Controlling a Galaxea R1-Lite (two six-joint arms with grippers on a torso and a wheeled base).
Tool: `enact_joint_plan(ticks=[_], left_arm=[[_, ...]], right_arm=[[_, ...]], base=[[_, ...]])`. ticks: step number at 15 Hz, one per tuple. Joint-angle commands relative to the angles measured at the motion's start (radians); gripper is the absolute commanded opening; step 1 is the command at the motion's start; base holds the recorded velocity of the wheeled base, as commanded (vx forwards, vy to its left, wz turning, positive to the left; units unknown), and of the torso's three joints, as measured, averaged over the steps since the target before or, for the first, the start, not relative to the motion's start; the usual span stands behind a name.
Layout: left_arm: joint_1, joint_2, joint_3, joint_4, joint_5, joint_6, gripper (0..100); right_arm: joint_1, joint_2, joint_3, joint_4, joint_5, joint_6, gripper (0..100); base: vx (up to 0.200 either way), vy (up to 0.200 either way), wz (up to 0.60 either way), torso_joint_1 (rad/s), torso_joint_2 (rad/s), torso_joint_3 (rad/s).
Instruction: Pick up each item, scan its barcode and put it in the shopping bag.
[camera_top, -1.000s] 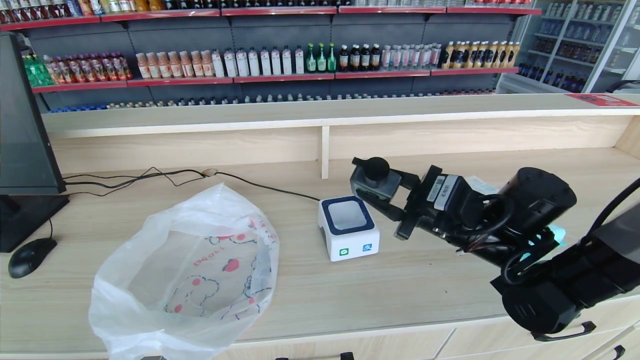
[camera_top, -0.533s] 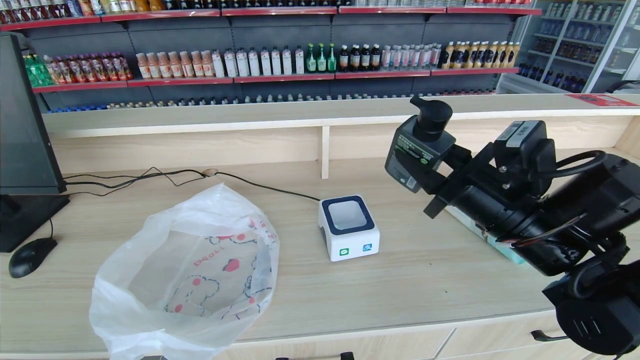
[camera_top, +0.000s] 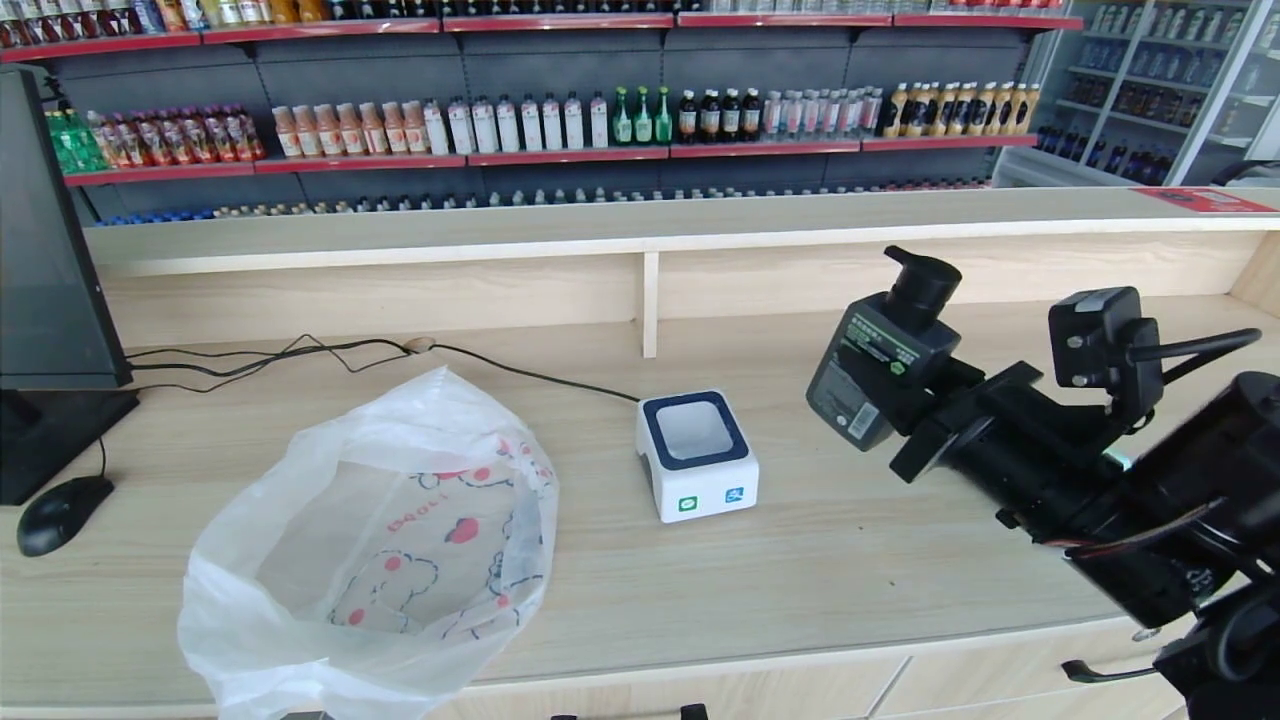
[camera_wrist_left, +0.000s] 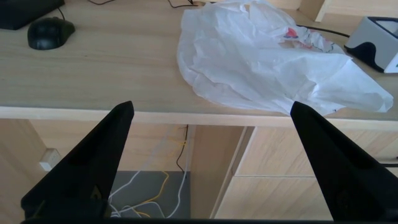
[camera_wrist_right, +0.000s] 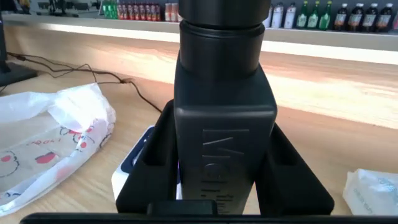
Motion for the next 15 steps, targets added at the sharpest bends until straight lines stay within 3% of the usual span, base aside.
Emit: enact_joint_plan(ticks=[1,5,9,15], left_arm=[[0.000,0.000,0.000,-0.002,0.000,0.000,100],[0.000,0.000,0.000,0.000,0.000,0.000,100],[0.000,0.000,0.000,-0.002,-0.001,0.003,100],[0.000,0.000,0.000,-0.002,-0.001,0.001,100]], right_arm=[[0.000,-0.008,0.011,-0.002,-0.004,-0.001,0],[-0.016,-0.008,0.009,-0.002,-0.006,-0.001,0],[-0.019,-0.027,0.020,-0.002,-0.006,-0.001,0],[-0.023,-0.043,0.031,-0.002,-0.006,-0.003,0]], base=[[-0.200,0.000,0.00,0.002,0.00,0.002],[-0.200,0.000,0.00,0.004,0.01,0.005],[0.000,0.000,0.00,0.000,0.00,0.000],[0.000,0.200,0.00,0.009,0.00,-0.001]])
